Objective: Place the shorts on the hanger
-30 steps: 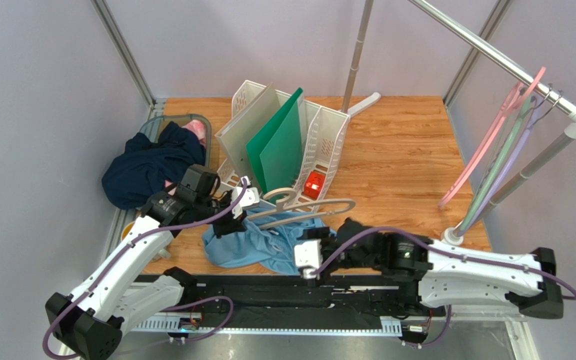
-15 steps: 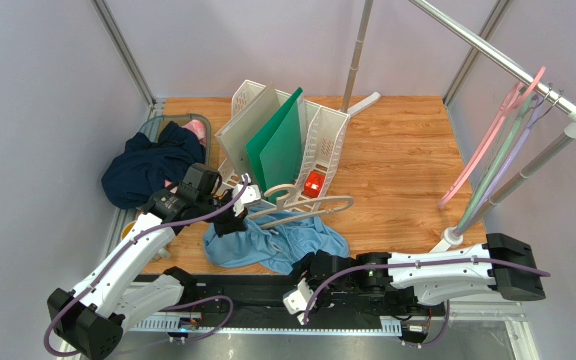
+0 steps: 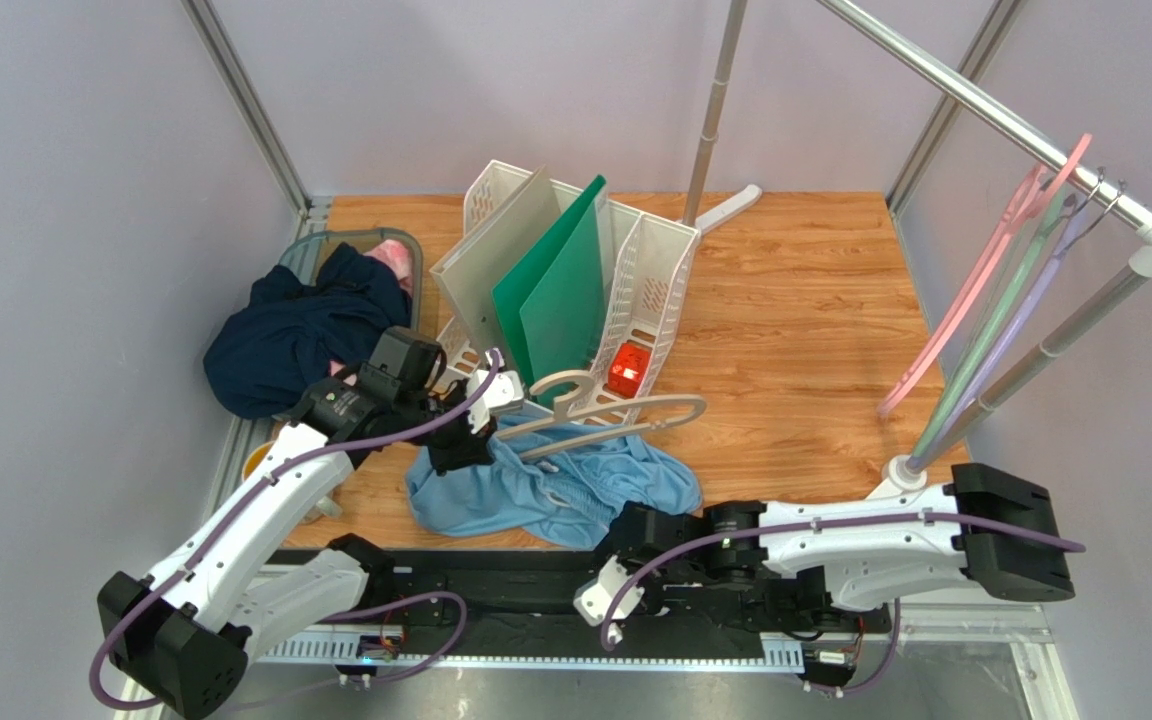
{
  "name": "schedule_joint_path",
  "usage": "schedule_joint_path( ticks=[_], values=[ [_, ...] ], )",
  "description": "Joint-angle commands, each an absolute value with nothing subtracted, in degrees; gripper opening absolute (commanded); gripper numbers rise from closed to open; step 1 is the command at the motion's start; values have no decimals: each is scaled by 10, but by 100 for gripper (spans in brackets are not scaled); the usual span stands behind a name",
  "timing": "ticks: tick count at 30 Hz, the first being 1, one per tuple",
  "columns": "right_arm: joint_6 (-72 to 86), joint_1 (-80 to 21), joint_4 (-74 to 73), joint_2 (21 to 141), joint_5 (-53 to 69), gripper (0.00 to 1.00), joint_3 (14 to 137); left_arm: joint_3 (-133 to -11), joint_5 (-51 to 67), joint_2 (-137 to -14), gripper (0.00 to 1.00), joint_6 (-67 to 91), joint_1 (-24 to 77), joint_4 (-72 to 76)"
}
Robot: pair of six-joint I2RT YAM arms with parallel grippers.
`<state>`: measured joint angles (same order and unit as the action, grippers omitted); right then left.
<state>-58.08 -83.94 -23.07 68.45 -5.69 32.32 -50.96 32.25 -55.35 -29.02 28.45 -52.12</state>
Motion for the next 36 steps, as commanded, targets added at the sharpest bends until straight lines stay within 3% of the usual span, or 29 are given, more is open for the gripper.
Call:
schedule_joint_path(
  ticks=[1, 6, 14, 20, 36],
  values=[
    [-602, -809, -275, 628, -106, 47, 334, -534, 327, -554, 0, -289, 282, -522],
    [-642, -764, -256, 594, -120, 42, 309, -541, 330, -569, 0, -282, 282, -521],
    [-696, -670, -251, 612, -44, 37, 308, -548, 327, -587, 0, -274, 281, -519],
    [-741, -663, -308, 563, 46, 37, 288, -562, 328, -606, 0, -276, 272, -526],
    [-746, -655, -257, 641, 61, 35, 308, -573, 332, -629, 0, -266, 272, -533]
  ],
)
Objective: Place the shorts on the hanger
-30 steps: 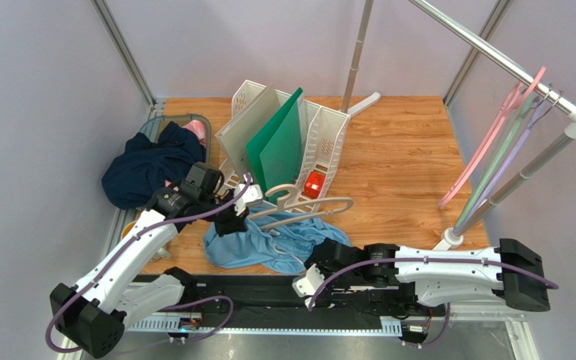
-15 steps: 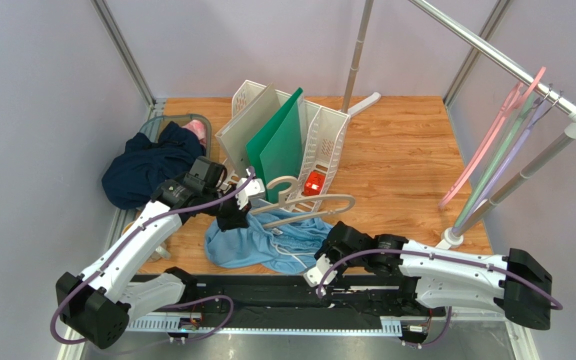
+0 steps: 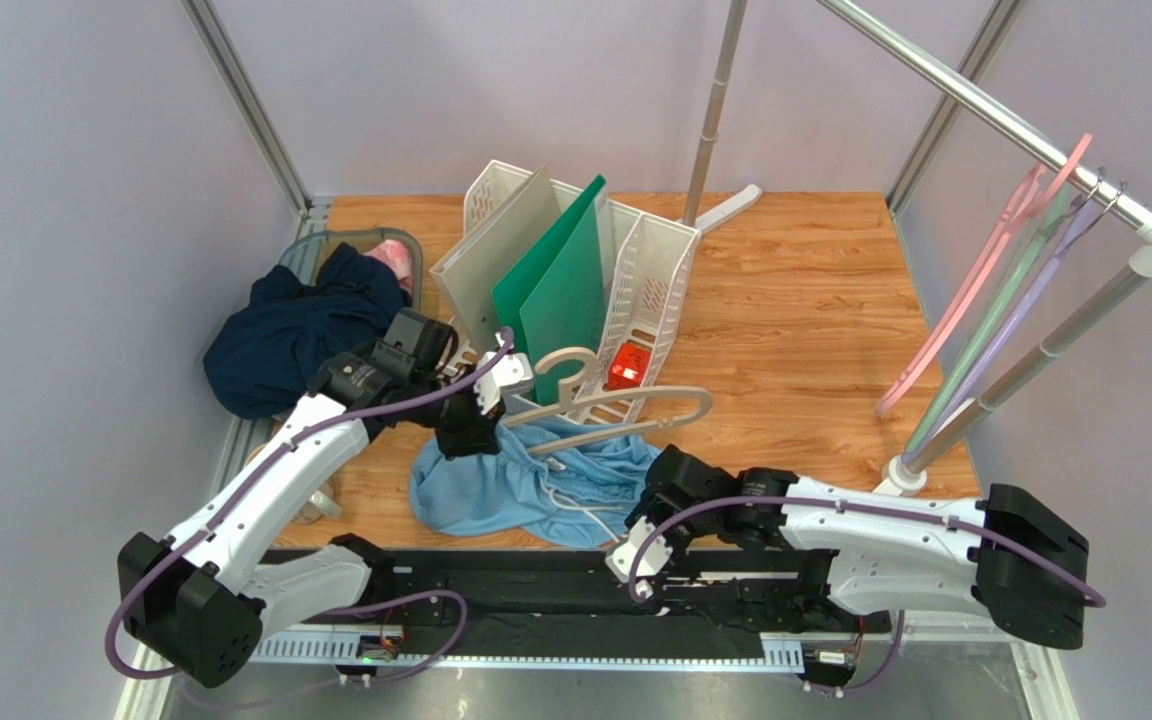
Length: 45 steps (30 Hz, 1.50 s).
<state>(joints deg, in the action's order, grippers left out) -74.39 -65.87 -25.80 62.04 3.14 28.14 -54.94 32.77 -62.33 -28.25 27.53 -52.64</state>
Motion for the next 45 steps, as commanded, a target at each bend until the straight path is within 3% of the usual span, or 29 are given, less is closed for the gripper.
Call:
schedule_joint_path(
  ticks=[1, 9, 14, 27, 30, 32, 36, 45],
  values=[
    [-743, -652, -265, 648, 79, 36, 319, -575, 331, -631, 0, -267, 271, -534],
    [-744, -631, -365, 690, 149, 35, 405, -581, 331, -633, 0, -267, 272, -548],
    [-776, -627, -383, 701, 148, 26, 404, -570, 330, -624, 0, -267, 272, -546],
    [-734, -627, -380, 800, 119, 30, 471, -569, 330, -628, 0, -271, 272, -546],
    [-714, -627, -414, 813, 120, 24, 498, -569, 326, -626, 0, -276, 272, -551],
    [-710, -626, -440, 806, 121, 21, 502, -568, 324, -621, 0, -278, 272, -553],
    [-713, -626, -488, 761, 107, 0, 500, -566, 325, -610, 0, -286, 271, -560],
    [-748, -623, -599, 607, 36, 0, 469, -576, 324, -576, 0, -333, 257, -599]
  ],
)
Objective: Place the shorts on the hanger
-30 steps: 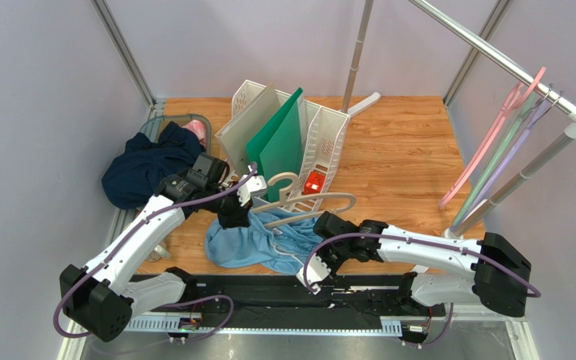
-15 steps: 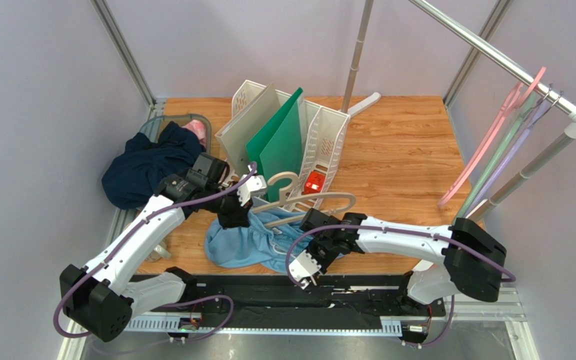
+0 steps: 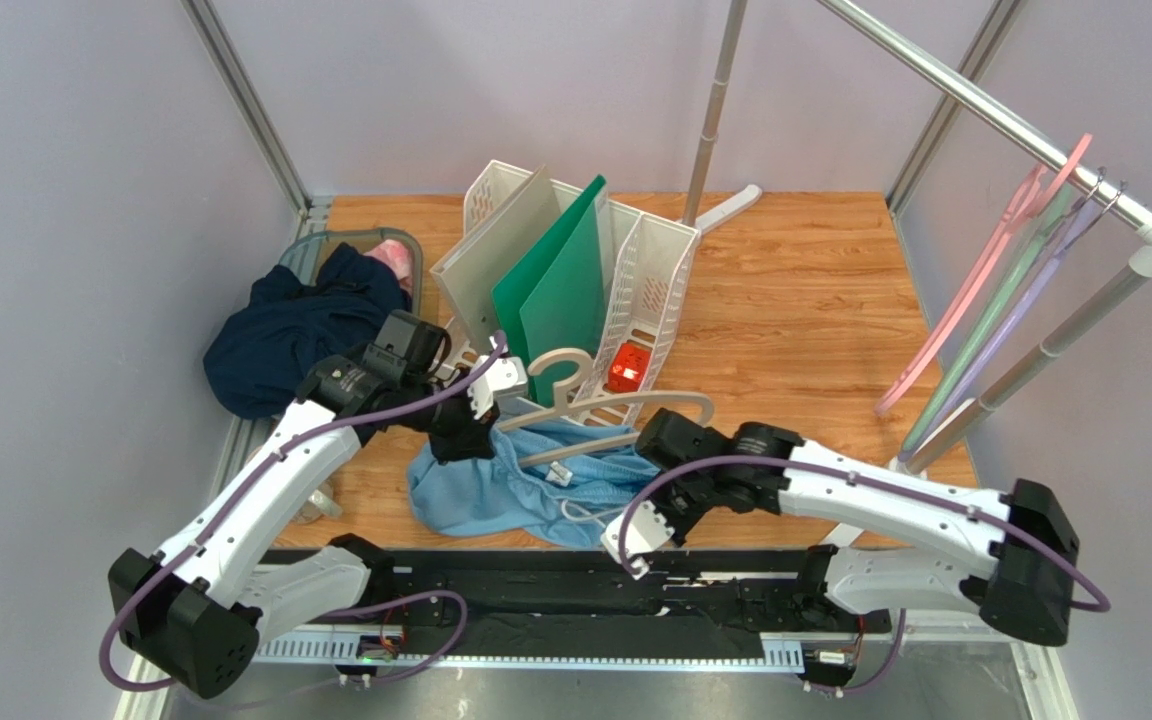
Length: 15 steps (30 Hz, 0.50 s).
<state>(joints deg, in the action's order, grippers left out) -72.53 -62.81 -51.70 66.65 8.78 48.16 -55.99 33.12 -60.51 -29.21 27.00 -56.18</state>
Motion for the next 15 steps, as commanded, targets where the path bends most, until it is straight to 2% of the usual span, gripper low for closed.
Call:
schedule_joint_path(
  ticks=[1, 8, 15],
  values=[
    [-752, -612, -606, 595, 31, 0, 456, -577, 330, -571, 0, -354, 247, -606],
    [-797, -490, -642, 510, 46, 0, 404, -572, 381, -520, 0, -503, 186, -706],
    [-843, -377, -650, 480, 66, 0, 388, -564, 360, -505, 0, -591, 180, -754]
  ],
)
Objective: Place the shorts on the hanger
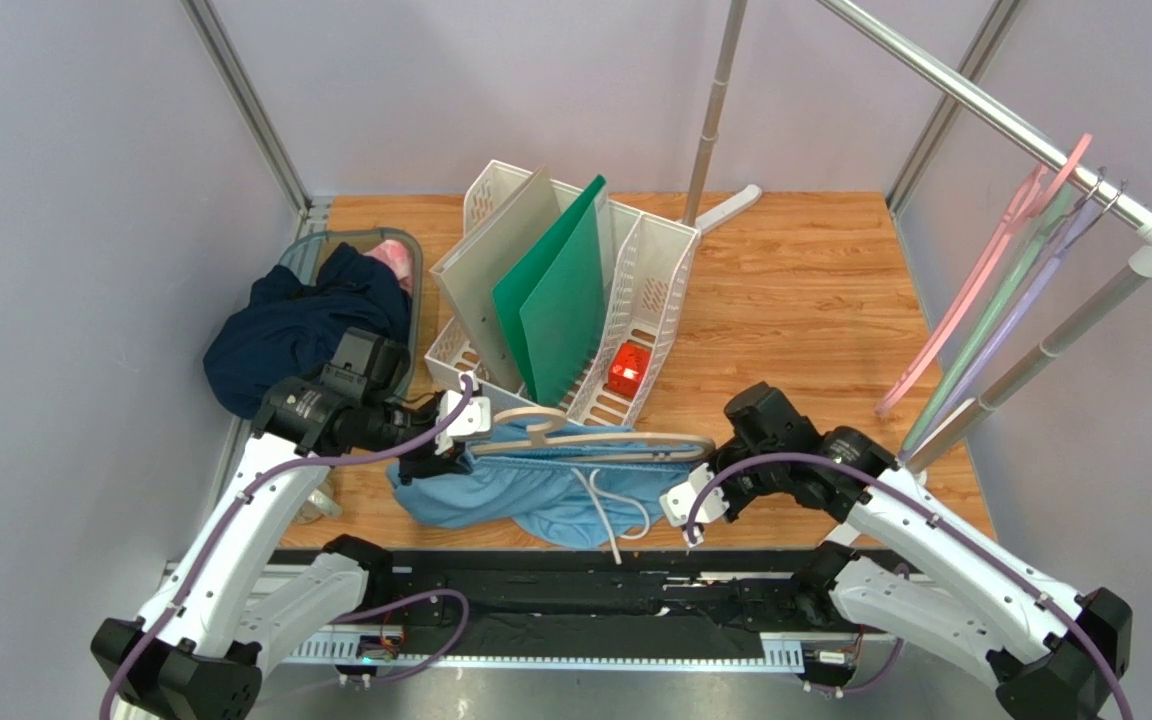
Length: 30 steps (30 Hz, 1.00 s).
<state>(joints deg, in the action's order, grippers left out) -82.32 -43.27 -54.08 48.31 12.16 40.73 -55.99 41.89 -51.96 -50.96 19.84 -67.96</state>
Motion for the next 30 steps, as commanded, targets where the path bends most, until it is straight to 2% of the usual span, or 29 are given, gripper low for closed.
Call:
schedule_joint_path(
  ticks=[1, 9, 14, 20, 24, 26, 27, 28, 30],
  values=[
    [-851, -370, -651, 479, 69, 0, 389, -563, 339, -507, 0, -591, 180, -753],
    [-875, -340, -706, 454, 86, 0, 422, -565, 255, -557, 0, -601, 180, -758],
    [-885, -342, -760, 442, 138, 0, 482, -578, 229, -584, 0, -611, 192, -763],
    [-800, -429, -723, 461, 155, 0, 530, -603, 236, -601, 0, -527, 282, -745],
    [-739, -490, -686, 496, 139, 2, 565, -613, 259, -609, 0, -475, 307, -723],
    [-721, -519, -690, 506, 130, 20, 585, -620, 267, -611, 0, -461, 307, -723],
    [-708, -523, -693, 510, 127, 35, 591, -626, 276, -610, 0, -460, 308, -724],
    [-700, -526, -698, 510, 127, 62, 596, -627, 279, -604, 0, -458, 307, -723],
    [-668, -527, -699, 505, 125, 84, 615, -631, 288, -596, 0, -461, 307, -727]
  ],
)
